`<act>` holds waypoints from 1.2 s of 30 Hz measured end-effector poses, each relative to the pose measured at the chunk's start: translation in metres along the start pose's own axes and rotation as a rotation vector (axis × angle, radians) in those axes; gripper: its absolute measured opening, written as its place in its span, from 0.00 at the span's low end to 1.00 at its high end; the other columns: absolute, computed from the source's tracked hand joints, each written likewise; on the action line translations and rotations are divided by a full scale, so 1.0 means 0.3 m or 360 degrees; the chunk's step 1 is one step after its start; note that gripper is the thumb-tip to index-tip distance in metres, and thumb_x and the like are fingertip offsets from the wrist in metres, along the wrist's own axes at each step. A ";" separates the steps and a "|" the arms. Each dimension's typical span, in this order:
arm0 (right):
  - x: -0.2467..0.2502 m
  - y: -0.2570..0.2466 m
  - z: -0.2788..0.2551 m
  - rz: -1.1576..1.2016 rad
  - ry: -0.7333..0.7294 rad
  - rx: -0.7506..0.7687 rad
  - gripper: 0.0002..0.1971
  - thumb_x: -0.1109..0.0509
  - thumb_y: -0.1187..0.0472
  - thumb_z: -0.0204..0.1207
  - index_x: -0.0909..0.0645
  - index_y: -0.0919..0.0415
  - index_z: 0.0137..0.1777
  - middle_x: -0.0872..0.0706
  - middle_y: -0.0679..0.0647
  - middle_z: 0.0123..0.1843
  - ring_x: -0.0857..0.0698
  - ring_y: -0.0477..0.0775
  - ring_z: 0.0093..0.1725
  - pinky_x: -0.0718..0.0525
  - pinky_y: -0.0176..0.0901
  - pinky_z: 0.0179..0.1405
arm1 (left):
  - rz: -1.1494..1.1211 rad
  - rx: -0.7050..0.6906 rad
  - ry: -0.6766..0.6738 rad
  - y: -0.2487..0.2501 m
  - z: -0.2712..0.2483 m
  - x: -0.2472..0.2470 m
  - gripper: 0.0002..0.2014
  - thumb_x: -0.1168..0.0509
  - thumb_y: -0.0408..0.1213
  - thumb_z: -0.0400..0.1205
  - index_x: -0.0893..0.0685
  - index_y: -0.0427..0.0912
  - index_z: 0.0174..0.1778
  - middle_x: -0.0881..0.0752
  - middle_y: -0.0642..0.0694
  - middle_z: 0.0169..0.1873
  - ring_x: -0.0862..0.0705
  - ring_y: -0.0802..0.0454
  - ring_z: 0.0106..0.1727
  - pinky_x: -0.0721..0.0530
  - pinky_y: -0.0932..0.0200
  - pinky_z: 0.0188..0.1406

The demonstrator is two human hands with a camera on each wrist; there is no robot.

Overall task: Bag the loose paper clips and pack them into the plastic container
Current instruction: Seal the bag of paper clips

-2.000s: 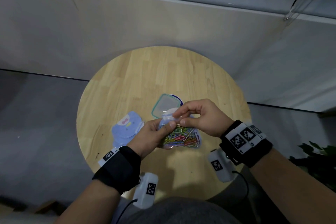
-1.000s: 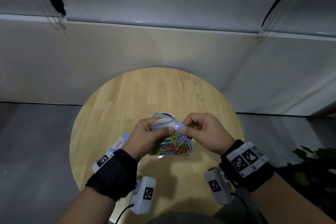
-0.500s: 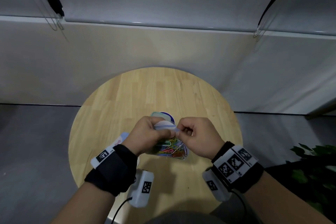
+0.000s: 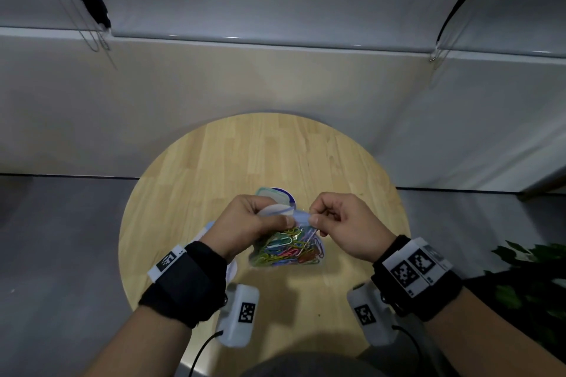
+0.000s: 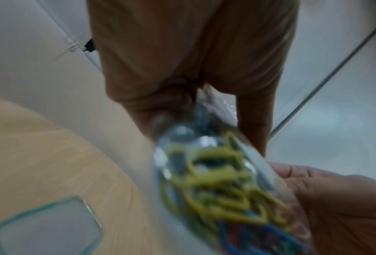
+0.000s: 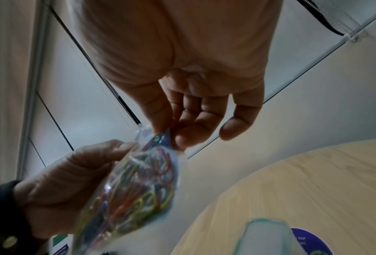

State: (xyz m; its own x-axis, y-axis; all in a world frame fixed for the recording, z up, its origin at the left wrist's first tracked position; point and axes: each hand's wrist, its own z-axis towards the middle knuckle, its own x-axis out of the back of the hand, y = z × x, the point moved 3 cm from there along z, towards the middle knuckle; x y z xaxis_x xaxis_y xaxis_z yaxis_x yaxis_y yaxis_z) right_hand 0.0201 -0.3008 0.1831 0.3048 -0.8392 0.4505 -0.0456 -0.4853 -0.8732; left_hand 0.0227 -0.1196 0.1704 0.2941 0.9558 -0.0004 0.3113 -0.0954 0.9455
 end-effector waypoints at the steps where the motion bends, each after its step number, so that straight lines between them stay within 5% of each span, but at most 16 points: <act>1: 0.000 -0.001 0.000 -0.0030 0.0022 -0.0002 0.11 0.31 0.68 0.74 0.21 0.54 0.33 0.20 0.56 0.29 0.24 0.51 0.30 0.24 0.46 0.35 | 0.0070 -0.0009 -0.0040 0.008 0.001 0.000 0.17 0.23 0.41 0.65 0.13 0.30 0.39 0.14 0.25 0.35 0.18 0.44 0.34 0.24 0.52 0.35; 5: -0.002 -0.027 -0.007 -0.0186 0.0096 0.0039 0.10 0.31 0.67 0.74 0.22 0.54 0.33 0.22 0.47 0.27 0.27 0.42 0.26 0.25 0.38 0.31 | 0.0244 -0.0084 -0.0041 0.038 0.010 -0.013 0.05 0.26 0.31 0.73 0.13 0.32 0.35 0.14 0.37 0.29 0.18 0.52 0.28 0.22 0.62 0.28; 10: 0.004 -0.040 -0.021 -0.0289 0.0095 0.0118 0.08 0.30 0.64 0.72 0.21 0.52 0.34 0.14 0.55 0.33 0.19 0.52 0.33 0.17 0.51 0.38 | 0.0449 -0.0180 -0.0038 0.051 0.014 -0.035 0.05 0.27 0.39 0.68 0.11 0.41 0.32 0.11 0.41 0.30 0.16 0.55 0.31 0.17 0.54 0.36; 14: -0.001 -0.037 -0.033 -0.0340 0.0152 0.0154 0.07 0.31 0.60 0.72 0.23 0.54 0.34 0.16 0.58 0.29 0.19 0.60 0.31 0.18 0.58 0.34 | 0.0651 -0.0282 -0.0077 0.060 0.019 -0.059 0.04 0.28 0.40 0.73 0.11 0.45 0.33 0.11 0.46 0.31 0.15 0.57 0.32 0.15 0.49 0.39; 22: 0.015 -0.038 -0.027 -0.0317 0.0065 0.0059 0.05 0.30 0.58 0.73 0.20 0.51 0.35 0.17 0.46 0.31 0.19 0.48 0.33 0.15 0.55 0.39 | 0.0737 -0.0291 -0.0096 0.069 0.015 -0.071 0.08 0.31 0.48 0.70 0.13 0.48 0.34 0.10 0.45 0.33 0.12 0.45 0.39 0.13 0.41 0.42; 36: 0.024 -0.037 -0.033 -0.0293 0.0129 0.0042 0.14 0.30 0.64 0.73 0.24 0.46 0.31 0.14 0.54 0.35 0.17 0.54 0.37 0.16 0.55 0.42 | 0.0986 -0.0317 -0.0186 0.073 0.027 -0.056 0.05 0.32 0.39 0.79 0.16 0.49 0.37 0.13 0.48 0.33 0.16 0.57 0.34 0.18 0.60 0.35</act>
State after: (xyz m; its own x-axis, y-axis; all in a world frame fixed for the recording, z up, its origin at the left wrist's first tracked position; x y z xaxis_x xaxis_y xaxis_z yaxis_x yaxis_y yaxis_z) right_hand 0.0135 -0.3038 0.1979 0.2280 -0.7546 0.6153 0.0292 -0.6264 -0.7790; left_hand 0.0317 -0.1401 0.1884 0.4649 0.7030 0.5383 -0.1167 -0.5540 0.8243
